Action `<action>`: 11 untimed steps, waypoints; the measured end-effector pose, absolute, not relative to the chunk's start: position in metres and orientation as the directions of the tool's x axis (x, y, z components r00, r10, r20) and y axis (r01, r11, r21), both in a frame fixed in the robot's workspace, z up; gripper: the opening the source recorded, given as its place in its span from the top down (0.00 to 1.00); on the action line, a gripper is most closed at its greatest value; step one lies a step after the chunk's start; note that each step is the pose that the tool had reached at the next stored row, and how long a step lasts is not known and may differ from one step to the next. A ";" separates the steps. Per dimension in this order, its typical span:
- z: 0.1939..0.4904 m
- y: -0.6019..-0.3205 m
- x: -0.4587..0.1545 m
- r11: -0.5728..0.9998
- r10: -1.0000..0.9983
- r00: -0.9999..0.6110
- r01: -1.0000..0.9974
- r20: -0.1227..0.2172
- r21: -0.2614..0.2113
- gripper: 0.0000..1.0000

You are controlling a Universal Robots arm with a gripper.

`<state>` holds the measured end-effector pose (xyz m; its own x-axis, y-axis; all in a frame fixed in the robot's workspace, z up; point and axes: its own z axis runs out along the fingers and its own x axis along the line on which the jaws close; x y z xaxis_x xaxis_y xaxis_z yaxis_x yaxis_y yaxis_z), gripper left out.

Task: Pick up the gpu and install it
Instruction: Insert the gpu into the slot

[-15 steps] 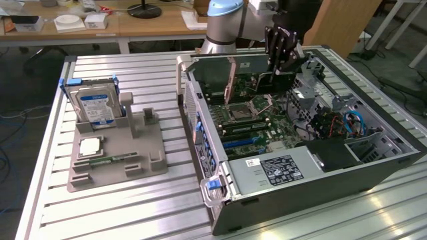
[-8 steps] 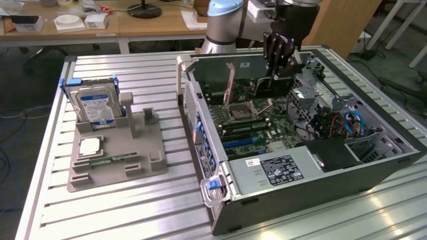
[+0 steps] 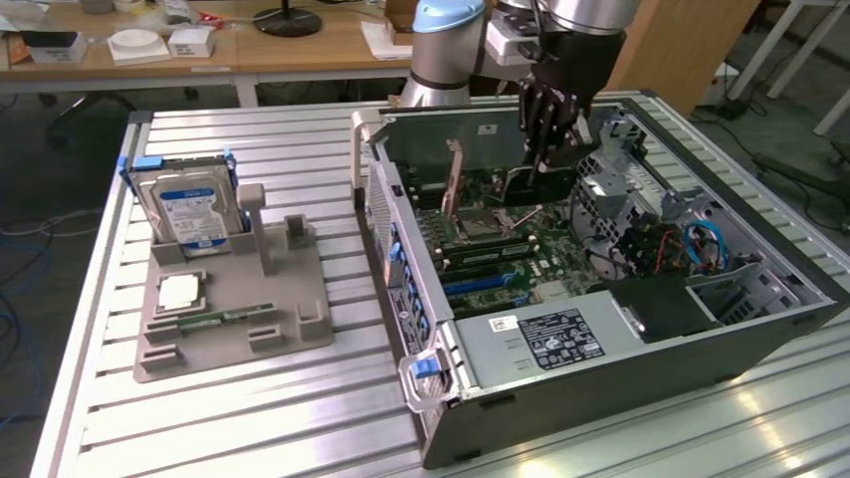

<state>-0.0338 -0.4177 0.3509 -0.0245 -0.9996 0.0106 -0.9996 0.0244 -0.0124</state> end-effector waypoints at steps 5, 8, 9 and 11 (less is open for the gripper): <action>0.346 -0.419 -0.039 0.024 -1.000 -0.025 -1.000 0.012 -0.012 0.74; 0.344 -0.419 -0.049 0.024 -1.000 -0.024 -1.000 0.011 -0.012 0.74; 0.343 -0.419 -0.051 0.024 -1.000 -0.024 -1.000 0.011 -0.013 0.74; 0.342 -0.420 -0.051 0.024 -1.000 -0.024 -1.000 0.012 -0.012 0.74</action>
